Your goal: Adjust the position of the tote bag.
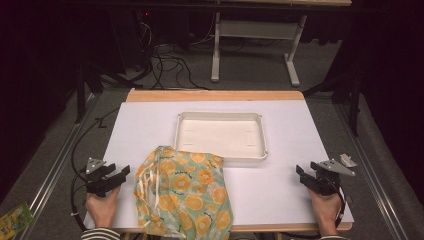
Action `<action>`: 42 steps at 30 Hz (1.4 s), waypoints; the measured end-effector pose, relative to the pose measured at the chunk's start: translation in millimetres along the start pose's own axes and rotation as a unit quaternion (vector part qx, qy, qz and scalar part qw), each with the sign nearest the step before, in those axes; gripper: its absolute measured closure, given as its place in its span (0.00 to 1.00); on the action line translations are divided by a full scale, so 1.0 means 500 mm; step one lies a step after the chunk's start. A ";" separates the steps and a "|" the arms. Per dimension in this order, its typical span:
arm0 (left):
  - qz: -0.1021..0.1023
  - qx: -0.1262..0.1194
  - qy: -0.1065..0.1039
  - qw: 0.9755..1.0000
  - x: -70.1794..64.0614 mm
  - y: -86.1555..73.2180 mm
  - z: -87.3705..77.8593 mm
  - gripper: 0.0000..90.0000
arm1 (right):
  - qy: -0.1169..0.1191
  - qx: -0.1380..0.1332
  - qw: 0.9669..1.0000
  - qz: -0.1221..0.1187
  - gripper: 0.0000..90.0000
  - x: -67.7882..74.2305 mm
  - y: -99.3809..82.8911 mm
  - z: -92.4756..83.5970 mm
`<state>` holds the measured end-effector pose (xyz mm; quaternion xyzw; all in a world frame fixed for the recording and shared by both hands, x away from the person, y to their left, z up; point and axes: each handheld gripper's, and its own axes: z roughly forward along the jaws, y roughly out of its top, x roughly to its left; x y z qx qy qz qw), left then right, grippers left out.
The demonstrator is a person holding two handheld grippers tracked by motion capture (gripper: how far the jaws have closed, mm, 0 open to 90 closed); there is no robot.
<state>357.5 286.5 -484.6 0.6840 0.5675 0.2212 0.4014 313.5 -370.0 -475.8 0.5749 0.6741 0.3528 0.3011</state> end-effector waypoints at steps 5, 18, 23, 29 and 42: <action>-0.005 0.003 -0.002 1.000 0.001 0.001 0.002 0.44 | -0.001 0.001 1.000 0.011 0.44 -0.001 -0.001 0.000; -0.009 0.001 -0.008 1.000 0.004 0.001 0.000 0.44 | -0.001 0.002 1.000 0.012 0.44 -0.001 -0.001 0.000; -0.009 -0.006 -0.014 1.000 0.005 0.000 -0.003 0.44 | -0.001 0.004 1.000 0.008 0.44 0.000 -0.001 0.001; -0.010 -0.004 -0.019 1.000 0.005 0.001 -0.004 0.46 | 0.000 0.002 1.000 0.005 0.44 0.000 -0.001 0.001; -0.010 0.004 -0.031 0.999 -0.003 -0.001 -0.007 0.49 | -0.002 0.004 1.000 0.003 0.43 0.000 -0.001 0.002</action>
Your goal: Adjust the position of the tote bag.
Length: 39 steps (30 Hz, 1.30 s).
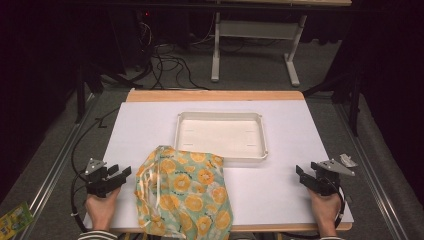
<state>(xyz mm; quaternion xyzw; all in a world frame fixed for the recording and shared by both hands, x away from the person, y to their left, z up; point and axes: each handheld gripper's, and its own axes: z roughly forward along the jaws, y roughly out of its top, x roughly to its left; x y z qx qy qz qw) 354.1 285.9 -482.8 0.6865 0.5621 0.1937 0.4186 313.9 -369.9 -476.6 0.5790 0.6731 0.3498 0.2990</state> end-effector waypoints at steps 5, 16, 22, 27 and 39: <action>-0.001 0.002 -0.005 1.000 -0.003 -0.001 -0.007 0.57 | 0.000 0.002 1.000 -0.001 0.44 0.001 0.000 0.001; -0.001 -0.011 -0.022 1.000 -0.009 -0.005 -0.032 0.61 | -0.001 0.006 1.000 -0.004 0.44 0.004 0.001 0.002; 0.002 -0.022 -0.016 1.000 -0.019 -0.008 -0.049 0.55 | -0.005 0.006 1.000 -0.006 0.44 0.005 0.001 0.002; 0.009 -0.025 -0.024 0.999 -0.030 -0.011 -0.059 0.54 | -0.006 0.005 1.000 -0.012 0.44 0.005 0.001 0.002; 0.039 -0.011 -0.047 0.998 -0.072 -0.009 -0.065 0.53 | -0.016 0.011 1.000 -0.021 0.44 0.013 0.001 0.005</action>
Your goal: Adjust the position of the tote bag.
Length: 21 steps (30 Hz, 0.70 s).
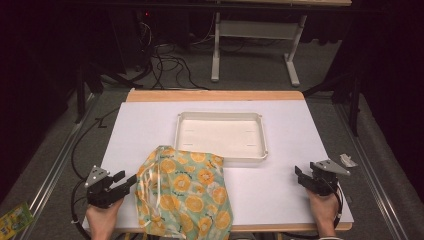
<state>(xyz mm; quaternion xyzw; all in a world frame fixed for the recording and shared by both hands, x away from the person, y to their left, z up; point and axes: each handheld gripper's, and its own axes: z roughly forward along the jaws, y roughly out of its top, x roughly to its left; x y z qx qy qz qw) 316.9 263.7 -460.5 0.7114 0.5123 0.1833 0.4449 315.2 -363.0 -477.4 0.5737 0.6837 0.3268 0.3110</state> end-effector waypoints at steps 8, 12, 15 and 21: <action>0.010 0.013 -0.012 1.000 -0.016 0.008 0.018 0.57 | 0.000 -0.001 1.000 -0.002 0.44 0.000 0.000 0.000; 0.013 0.018 -0.011 1.000 -0.019 0.016 0.037 0.61 | -0.005 0.002 1.000 -0.012 0.44 0.005 0.000 0.000; 0.015 0.020 -0.012 1.000 -0.020 0.021 0.044 0.64 | -0.007 0.003 1.000 -0.018 0.44 0.007 0.000 0.000; 0.016 0.028 -0.016 0.999 -0.022 0.023 0.057 0.77 | -0.007 0.003 1.000 -0.017 0.44 0.007 0.000 0.000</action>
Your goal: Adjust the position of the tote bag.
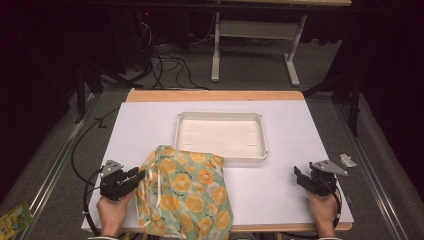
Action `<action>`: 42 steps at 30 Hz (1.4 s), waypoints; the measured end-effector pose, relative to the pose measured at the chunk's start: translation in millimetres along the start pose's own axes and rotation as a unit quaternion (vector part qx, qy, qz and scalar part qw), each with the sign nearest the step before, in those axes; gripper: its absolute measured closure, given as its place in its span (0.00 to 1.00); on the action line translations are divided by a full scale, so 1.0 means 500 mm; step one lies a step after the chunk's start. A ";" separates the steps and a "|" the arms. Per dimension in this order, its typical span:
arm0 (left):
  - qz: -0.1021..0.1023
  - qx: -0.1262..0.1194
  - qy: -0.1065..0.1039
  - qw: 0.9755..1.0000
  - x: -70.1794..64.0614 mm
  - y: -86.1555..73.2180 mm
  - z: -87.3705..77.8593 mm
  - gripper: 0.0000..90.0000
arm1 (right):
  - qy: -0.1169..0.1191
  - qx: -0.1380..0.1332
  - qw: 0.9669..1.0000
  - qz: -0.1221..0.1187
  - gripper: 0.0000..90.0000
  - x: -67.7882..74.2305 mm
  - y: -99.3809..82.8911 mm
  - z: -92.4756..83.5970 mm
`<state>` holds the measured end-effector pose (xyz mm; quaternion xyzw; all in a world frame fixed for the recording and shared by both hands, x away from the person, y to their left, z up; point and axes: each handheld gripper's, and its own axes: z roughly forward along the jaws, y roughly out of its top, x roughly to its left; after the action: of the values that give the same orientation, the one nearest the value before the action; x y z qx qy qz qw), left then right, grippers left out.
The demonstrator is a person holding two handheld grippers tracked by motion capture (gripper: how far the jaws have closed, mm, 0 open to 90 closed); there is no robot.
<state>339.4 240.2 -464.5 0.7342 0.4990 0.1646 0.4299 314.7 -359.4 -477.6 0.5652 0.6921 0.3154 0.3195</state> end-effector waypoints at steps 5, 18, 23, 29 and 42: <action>0.000 0.007 -0.004 1.000 0.002 0.000 0.001 0.87 | 0.000 0.000 1.000 -0.002 0.44 0.001 0.000 0.000; 0.024 0.008 -0.029 0.999 -0.009 0.000 -0.005 1.00 | 0.001 -0.002 1.000 -0.002 0.43 0.000 0.000 0.000; 0.034 0.001 -0.042 0.999 -0.024 0.005 -0.014 1.00 | 0.003 0.000 1.000 -0.002 0.43 0.000 0.000 0.000; 0.042 -0.015 -0.063 0.997 -0.045 0.012 -0.023 1.00 | 0.003 0.000 1.000 -0.003 0.43 0.000 0.000 0.001; 0.054 -0.038 -0.101 0.993 -0.079 0.028 -0.040 1.00 | 0.003 0.001 1.000 -0.008 0.44 0.001 0.001 0.001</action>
<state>316.8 213.3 -434.2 0.7561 0.4062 0.1316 0.4959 315.3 -358.9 -477.8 0.5588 0.6978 0.3142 0.3194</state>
